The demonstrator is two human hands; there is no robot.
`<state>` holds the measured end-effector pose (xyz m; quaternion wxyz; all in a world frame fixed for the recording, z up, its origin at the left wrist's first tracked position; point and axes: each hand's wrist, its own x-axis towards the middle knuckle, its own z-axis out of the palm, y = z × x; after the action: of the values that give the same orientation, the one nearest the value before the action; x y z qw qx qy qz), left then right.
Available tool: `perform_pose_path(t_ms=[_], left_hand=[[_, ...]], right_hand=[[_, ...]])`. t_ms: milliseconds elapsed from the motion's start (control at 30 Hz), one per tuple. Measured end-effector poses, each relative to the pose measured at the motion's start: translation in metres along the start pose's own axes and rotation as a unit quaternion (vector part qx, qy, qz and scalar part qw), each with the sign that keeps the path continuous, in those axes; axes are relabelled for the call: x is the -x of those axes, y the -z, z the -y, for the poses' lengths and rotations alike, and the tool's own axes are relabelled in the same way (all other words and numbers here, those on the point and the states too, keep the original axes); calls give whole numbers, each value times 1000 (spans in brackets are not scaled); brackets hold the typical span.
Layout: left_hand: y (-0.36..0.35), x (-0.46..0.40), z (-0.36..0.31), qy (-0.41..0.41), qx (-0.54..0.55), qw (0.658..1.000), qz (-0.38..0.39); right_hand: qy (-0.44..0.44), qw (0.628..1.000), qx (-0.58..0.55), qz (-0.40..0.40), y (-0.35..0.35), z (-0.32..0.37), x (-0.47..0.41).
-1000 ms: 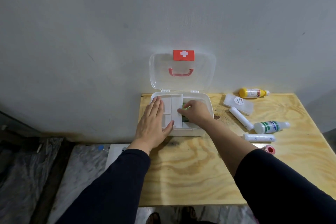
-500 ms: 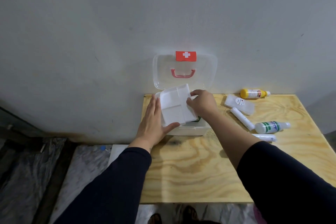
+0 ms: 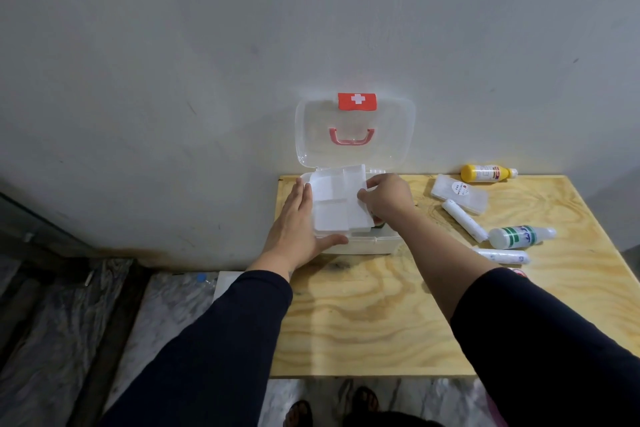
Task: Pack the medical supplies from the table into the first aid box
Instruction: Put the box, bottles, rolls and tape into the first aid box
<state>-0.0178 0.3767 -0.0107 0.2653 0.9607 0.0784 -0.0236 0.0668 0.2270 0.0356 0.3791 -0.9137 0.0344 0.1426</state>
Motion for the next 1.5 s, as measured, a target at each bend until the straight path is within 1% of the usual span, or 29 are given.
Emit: perform_pose_path(t_ms=[100,200,300,500,633,767,800,900,967,1133,1300,1400,1467,1500], left_hand=[[-2,0,1,0,12,1000,-3],[-2,0,1,-2,11,1000,-3],[-2,1,2,1,5,1000,1],[-2,0,1,-1,-41,999,1],[-1,0,2,-9,-83,996,19],[0,-2,1,-8,-91,996,16],[-1,-3,1,-6,-88,996,16],[-1,-3,1,-4,-89,996,21],[-2,-3,1,-2,-95,995,28],[-3,-5,0,-3,-137,990,41],[-3,-3,-1,-3,-173,984,51],[-5,-2,-1,2,-191,980,54],[-6,-4,1,2,-204,977,57],[-7,-4,1,1,-208,976,59]], right_hand=[[-5,1000,15,-2,4,-1,0],[-9,998,52,27,2,-2,0],[-11,997,68,31,-4,-5,-1],[-13,993,102,51,-19,8,-1],[-32,994,84,58,-25,11,-3],[-112,985,5,130,-20,14,0],[-122,983,-10,134,-19,14,0],[-129,984,-42,113,-23,11,-1],[-127,987,-38,94,-28,7,-1],[-97,991,35,85,-38,5,-2],[-56,986,123,96,-41,7,-6],[-36,989,108,95,-40,4,-7],[-19,994,91,62,-36,-3,-11],[-6,996,90,25,-33,-7,-12]])
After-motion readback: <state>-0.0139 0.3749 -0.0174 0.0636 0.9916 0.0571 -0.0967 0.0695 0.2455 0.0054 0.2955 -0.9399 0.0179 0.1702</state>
